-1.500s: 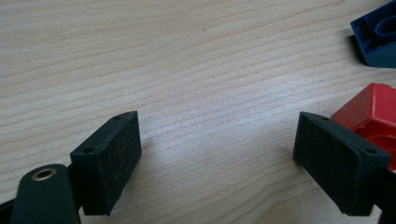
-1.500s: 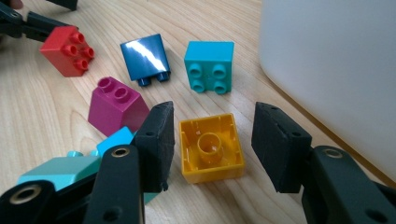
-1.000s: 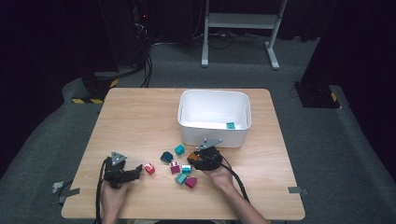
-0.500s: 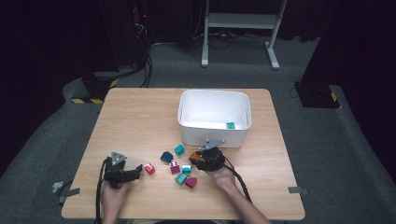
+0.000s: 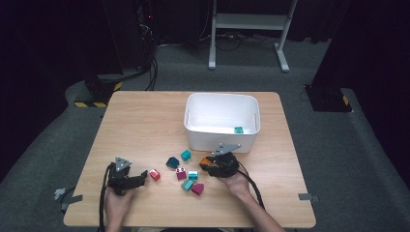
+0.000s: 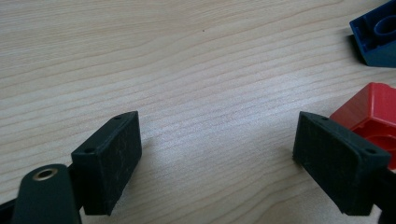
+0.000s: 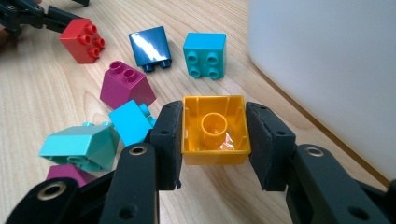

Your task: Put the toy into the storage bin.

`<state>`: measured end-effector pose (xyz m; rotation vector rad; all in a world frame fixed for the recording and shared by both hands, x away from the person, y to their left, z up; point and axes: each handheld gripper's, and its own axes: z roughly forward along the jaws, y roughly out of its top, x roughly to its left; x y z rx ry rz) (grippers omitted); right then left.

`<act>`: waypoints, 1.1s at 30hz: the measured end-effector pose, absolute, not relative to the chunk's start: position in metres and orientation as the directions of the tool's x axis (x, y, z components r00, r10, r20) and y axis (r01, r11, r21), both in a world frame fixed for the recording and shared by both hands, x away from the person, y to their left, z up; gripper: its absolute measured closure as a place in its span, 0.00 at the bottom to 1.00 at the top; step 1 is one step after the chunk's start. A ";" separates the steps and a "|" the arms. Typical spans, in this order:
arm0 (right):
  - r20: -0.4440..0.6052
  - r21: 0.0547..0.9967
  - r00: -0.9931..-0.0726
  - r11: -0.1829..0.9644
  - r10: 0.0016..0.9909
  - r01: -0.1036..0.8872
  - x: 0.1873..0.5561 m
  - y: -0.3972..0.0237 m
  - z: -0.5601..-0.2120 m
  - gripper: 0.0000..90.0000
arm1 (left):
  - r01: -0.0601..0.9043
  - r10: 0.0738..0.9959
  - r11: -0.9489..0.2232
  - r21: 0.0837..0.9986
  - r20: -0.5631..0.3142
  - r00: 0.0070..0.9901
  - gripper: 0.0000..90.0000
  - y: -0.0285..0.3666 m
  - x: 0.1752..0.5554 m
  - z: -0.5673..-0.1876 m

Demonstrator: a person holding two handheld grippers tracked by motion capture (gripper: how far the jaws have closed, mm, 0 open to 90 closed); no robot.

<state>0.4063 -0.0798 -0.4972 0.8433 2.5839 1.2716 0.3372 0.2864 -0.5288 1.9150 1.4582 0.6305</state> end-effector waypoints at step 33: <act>0.142 0.789 -0.850 0.461 0.508 0.407 0.402 -0.100 -0.469 0.65 | 0.655 0.963 -0.178 0.734 -0.005 0.268 0.17 0.286 0.337 -0.529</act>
